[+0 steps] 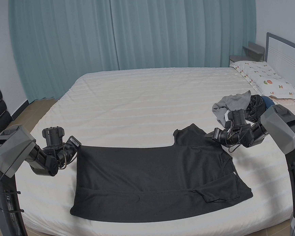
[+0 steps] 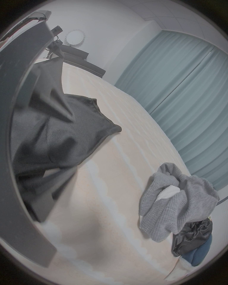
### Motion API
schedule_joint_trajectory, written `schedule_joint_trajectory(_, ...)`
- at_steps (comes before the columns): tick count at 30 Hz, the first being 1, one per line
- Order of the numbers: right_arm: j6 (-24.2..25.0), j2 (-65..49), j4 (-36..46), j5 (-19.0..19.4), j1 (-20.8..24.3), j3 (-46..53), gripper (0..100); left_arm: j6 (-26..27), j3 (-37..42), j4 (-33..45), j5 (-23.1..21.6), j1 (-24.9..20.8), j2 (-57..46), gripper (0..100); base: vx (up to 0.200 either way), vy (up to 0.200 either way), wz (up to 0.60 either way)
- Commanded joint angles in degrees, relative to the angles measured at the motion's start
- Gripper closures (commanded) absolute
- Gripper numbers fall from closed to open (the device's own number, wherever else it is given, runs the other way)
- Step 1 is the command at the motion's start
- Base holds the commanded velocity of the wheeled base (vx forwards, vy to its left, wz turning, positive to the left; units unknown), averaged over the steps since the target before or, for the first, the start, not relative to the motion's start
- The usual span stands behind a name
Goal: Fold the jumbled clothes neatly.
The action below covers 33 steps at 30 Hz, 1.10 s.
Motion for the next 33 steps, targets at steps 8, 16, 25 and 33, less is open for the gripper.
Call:
schedule_joint_trajectory(8, 1.3, 0.9, 1.3, 0.0, -0.3, -1.2, 100, 0.0, 0.1, 0.0, 0.0, 0.1, -0.1, 100, 0.0, 0.0, 0.0)
schedule_joint_trajectory(16, 5.9, -3.2, 0.6, -0.1, -1.1, 0.0, 100, 0.1, 2.0, 0.0, 0.0, 0.3, -2.3, 100, 0.0, 0.0, 0.0)
schedule_joint_trajectory(25, 7.2, -8.9, -0.2, 0.2, -2.7, 4.2, 100, 0.1, 4.7, -0.4, 0.1, 0.4, -4.9, 100, 0.0, 0.0, 0.0)
schedule_joint_trajectory(33, 7.3, -9.2, -8.7, -0.2, -2.9, 9.0, 100, 0.3, 4.3, -0.6, 0.4, 1.1, -4.7, 100, 0.0, 0.0, 0.0)
